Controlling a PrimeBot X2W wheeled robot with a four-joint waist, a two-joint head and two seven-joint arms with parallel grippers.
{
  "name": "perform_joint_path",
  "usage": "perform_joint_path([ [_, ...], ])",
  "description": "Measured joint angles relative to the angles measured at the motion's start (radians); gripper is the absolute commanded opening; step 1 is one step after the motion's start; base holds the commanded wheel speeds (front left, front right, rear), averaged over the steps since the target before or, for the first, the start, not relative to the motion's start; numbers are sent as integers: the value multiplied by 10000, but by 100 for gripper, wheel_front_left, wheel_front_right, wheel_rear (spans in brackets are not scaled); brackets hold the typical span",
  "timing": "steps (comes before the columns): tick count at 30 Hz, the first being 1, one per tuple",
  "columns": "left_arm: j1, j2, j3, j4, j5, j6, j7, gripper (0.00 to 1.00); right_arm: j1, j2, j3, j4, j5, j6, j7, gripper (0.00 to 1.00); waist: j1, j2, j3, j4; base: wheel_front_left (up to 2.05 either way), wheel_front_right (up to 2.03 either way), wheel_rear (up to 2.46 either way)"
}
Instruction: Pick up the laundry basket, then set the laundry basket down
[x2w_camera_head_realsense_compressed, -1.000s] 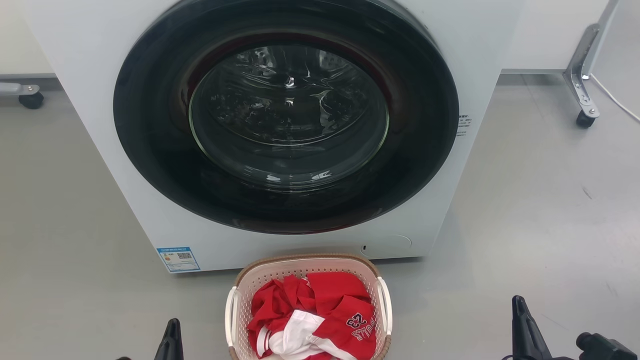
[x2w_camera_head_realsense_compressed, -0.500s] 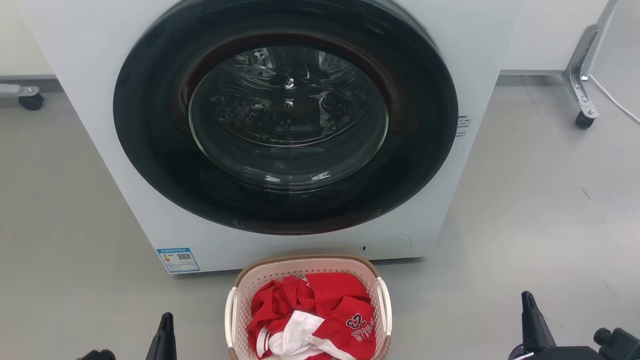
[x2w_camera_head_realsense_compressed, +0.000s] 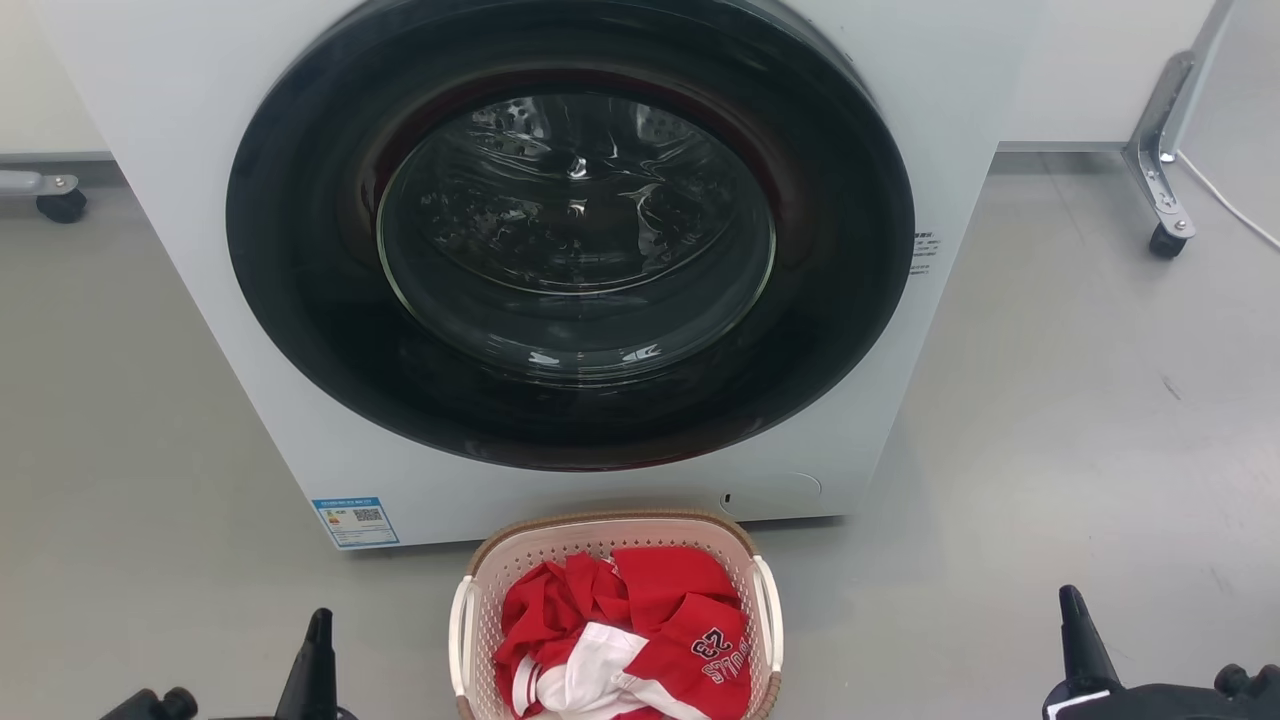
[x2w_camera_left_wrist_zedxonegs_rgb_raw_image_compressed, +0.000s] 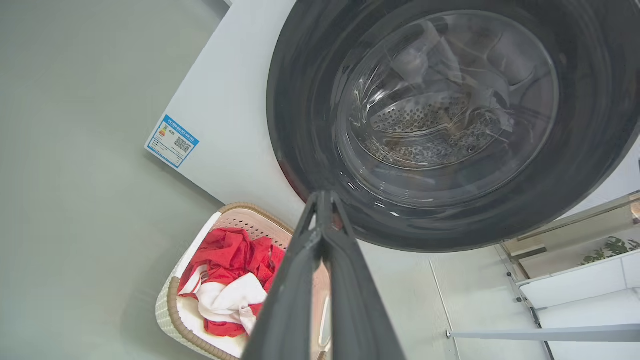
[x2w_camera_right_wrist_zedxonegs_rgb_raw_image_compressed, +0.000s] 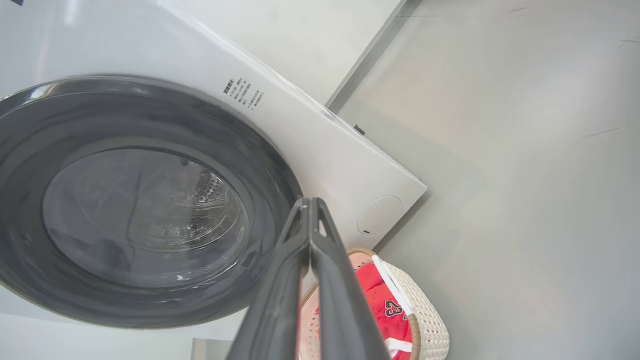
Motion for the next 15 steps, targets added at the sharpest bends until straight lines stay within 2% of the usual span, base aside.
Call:
perform_joint_path([
  [15, -478, -36, 418, 351, -2314, -353, 543, 0, -364, 12, -510, 391, 2213, 395, 525, 0, 0, 0, -26, -13, 0, 0, 0],
])
